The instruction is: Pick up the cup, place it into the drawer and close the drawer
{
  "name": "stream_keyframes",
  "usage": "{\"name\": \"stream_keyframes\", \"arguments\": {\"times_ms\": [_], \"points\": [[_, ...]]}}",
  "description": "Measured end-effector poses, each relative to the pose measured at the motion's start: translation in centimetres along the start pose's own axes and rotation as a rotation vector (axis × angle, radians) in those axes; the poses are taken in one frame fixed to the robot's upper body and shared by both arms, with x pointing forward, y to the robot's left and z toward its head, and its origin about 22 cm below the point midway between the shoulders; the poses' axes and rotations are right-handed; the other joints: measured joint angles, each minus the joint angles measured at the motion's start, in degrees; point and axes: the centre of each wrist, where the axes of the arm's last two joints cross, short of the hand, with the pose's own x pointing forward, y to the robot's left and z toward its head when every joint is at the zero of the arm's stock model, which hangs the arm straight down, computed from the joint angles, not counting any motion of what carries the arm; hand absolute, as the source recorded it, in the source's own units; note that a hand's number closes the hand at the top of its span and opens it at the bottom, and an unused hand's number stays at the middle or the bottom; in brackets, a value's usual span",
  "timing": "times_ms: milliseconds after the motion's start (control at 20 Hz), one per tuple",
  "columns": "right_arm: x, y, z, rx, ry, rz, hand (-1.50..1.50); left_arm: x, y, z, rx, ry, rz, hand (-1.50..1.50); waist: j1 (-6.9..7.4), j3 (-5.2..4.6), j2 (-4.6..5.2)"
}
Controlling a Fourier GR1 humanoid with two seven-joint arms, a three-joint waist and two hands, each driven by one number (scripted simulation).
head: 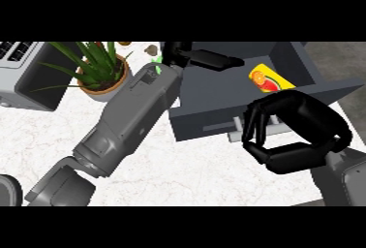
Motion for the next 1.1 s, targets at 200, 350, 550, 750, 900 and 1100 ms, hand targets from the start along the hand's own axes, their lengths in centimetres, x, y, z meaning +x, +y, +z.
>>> {"name": "stream_keyframes", "arguments": {"times_ms": [200,350,550,750,900,1100], "points": [[-0.1,0.2,1.1,0.112,0.152,0.108,-1.50,0.0,0.1,-0.1,0.050,-0.029,0.022,-1.50,1.50,0.01,-0.59],[-0.2,0.5,1.7,0.123,0.242,0.223,-1.50,-0.4,0.4,0.0,0.075,-0.026,0.033,-1.50,3.24,0.05,-0.90],[-1.9,1.6,2.3,0.085,0.348,0.347,-1.50,-1.3,0.9,0.6,0.092,-0.031,0.066,-1.50,6.19,0.07,-1.38],[-5.4,2.8,2.0,0.072,0.450,0.409,-1.50,-2.2,1.6,1.2,0.101,-0.040,0.100,-1.50,8.45,0.06,-1.59],[-8.8,3.1,2.1,0.102,0.528,0.438,-1.50,-2.9,2.4,1.9,0.102,-0.048,0.122,-1.50,10.17,0.08,-1.71],[-12.9,2.5,1.8,0.134,0.606,0.475,1.50,-3.4,3.2,2.6,0.102,-0.060,0.154,-1.50,12.12,0.16,-1.73]]}}
